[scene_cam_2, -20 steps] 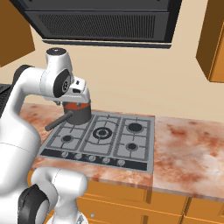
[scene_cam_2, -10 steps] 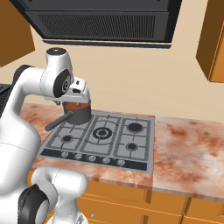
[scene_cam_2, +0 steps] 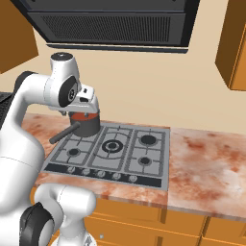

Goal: Wait until the marinara sauce is simmered to a deep red color and then turn off the stove.

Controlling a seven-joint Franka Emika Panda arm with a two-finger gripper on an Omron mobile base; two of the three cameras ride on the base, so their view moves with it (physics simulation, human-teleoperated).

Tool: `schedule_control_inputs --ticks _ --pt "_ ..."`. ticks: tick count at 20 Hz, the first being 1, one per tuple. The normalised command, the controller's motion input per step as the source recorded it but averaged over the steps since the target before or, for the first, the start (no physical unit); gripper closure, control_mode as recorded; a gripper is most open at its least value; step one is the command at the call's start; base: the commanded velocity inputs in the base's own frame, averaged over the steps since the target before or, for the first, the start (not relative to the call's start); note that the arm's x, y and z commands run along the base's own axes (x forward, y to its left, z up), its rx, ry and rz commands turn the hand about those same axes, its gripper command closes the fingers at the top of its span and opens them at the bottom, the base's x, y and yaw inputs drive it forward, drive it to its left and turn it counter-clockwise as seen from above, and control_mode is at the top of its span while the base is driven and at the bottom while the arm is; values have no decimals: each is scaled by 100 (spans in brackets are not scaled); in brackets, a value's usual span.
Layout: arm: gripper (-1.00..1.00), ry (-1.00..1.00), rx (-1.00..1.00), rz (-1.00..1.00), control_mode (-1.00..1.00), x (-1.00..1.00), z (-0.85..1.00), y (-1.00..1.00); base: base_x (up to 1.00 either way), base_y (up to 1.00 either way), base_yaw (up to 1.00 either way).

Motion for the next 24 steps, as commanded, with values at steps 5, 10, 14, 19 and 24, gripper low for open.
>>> schedule_control_inputs --ticks 5,10,14,19,24 --pt "-100 0 0 0 -100 0 0 0 0 0 0" --pt "-100 0 0 0 -100 0 0 0 0 0 0" --pt "-100 0 0 0 -100 0 0 0 0 0 0" --pt "-100 0 0 0 -100 0 0 0 0 0 0" --pt "-100 0 0 0 -100 0 0 0 0 0 0"
